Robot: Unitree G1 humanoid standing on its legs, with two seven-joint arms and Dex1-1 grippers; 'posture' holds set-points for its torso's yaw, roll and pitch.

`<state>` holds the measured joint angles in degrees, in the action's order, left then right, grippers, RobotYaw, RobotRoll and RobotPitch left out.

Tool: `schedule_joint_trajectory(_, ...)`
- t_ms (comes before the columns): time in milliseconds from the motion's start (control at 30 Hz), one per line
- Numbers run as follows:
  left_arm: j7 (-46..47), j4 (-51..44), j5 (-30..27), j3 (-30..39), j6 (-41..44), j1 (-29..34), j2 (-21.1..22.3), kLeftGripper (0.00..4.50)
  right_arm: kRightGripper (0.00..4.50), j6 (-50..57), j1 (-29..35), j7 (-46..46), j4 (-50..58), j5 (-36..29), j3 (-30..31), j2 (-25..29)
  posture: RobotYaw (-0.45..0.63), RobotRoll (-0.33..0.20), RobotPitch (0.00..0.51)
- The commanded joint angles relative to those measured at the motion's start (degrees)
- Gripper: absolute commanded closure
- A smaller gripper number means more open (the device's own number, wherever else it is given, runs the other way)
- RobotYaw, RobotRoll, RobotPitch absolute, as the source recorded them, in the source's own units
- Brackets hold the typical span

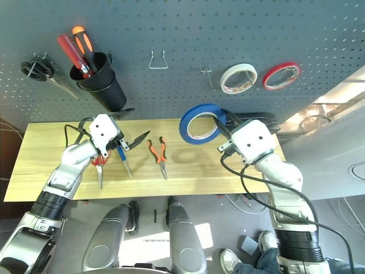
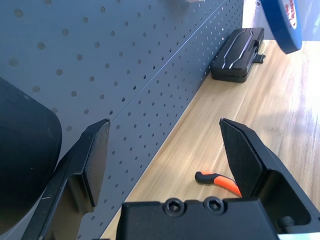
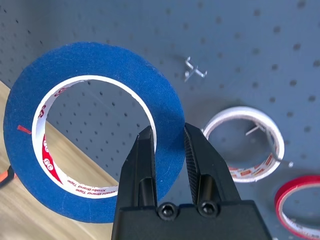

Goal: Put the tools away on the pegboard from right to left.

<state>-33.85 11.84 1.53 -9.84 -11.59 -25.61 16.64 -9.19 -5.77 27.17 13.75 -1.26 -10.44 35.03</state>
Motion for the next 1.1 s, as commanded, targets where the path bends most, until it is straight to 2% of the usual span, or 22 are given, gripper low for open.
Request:
schedule_joint_trajectory(33,-1.4,0.4,-1.7,-0.4,-1.3,0.5,-0.6,0.0,3.81,0.8,1.1,0.2,5.3,-1.3,-1.3,0.4,0.03,0.0,0.321)
schedule_joint_trajectory(233,-6.1,-3.7,-6.2,-1.5,-1.1,1.7,-1.6,0.0,3.81,4.0,0.5,-0.1,9.2,-2.4,-2.5,0.5,0.01,0.0,0.323)
schedule_joint_trajectory(400,-8.9,-6.0,-7.4,-2.7,-1.4,2.6,-1.5,0.0,3.81,4.8,0.1,-0.2,9.6,-2.3,-3.0,0.3,0.01,0.0,0.323)
schedule_joint_trajectory(667,-8.5,-12.0,-10.4,-1.9,3.7,0.6,-2.1,0.0,3.81,6.8,-5.0,-1.2,9.1,-2.4,-3.8,0.6,0.01,0.0,0.323)
schedule_joint_trajectory(933,-6.9,-12.6,-10.8,-1.8,5.4,-1.8,-2.8,0.0,3.81,5.4,-11.1,-2.7,1.7,-0.2,-3.9,1.9,0.0,0.0,0.316)
schedule_joint_trajectory(1100,-5.7,-11.9,-10.1,-1.6,5.4,-2.6,-3.1,0.0,3.81,4.6,-15.9,-5.0,-6.5,2.9,-2.7,2.2,0.01,0.0,0.313)
